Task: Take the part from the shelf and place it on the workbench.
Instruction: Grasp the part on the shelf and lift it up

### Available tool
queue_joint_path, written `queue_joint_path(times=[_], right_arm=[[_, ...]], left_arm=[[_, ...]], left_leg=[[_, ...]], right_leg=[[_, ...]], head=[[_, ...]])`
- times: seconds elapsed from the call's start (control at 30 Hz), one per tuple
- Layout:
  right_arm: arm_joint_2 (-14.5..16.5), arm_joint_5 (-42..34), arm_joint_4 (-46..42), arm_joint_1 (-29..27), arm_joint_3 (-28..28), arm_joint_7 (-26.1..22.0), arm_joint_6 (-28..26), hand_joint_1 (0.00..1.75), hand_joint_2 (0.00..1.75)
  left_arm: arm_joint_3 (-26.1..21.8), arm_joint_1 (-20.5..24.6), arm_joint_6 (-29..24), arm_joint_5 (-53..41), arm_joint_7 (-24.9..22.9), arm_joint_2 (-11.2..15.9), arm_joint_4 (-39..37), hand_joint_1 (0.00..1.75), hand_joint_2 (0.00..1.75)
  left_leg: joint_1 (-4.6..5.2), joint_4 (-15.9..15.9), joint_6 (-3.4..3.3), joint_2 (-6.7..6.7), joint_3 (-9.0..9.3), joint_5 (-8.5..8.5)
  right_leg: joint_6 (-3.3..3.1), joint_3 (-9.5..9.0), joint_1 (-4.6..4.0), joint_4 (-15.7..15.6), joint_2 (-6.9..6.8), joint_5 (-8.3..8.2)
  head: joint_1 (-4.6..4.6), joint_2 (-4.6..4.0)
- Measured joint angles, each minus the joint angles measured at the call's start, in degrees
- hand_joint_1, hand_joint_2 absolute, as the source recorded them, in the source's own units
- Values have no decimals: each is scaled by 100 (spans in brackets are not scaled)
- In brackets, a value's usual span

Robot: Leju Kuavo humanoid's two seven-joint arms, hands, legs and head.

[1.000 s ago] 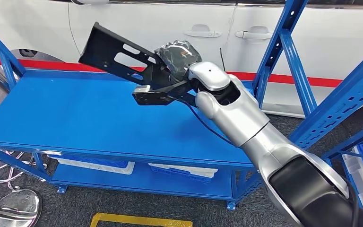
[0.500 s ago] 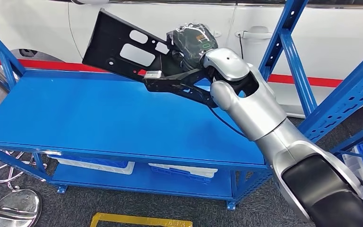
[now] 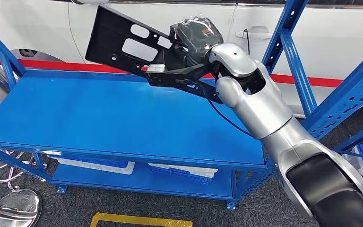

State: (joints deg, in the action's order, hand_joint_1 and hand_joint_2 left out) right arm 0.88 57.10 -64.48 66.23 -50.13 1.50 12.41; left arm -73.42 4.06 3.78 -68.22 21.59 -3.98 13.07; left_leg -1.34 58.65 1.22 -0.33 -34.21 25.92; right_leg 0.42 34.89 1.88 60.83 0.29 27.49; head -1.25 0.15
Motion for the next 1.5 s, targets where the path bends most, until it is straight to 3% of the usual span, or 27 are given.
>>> queue_joint_path(times=[0.67,1.17,1.5], right_arm=[[-40,-74,-529,548,60,220,399,175,175],[-68,-146,-532,545,60,228,295,175,175],[-75,295,-744,356,60,318,44,175,175]], left_arm=[[1,0,-72,-83,10,-19,0,0,175],[2,-1,-43,-97,108,-24,0,0,175],[3,1,-52,-172,101,-24,0,0,175]], left_leg=[[0,0,0,0,-2,0],[0,0,0,0,-2,0],[0,0,0,0,-2,0]], right_leg=[[0,1,0,0,0,0],[0,1,0,0,0,0],[0,2,0,0,0,0]], head=[[0,0],[0,0],[0,0]])
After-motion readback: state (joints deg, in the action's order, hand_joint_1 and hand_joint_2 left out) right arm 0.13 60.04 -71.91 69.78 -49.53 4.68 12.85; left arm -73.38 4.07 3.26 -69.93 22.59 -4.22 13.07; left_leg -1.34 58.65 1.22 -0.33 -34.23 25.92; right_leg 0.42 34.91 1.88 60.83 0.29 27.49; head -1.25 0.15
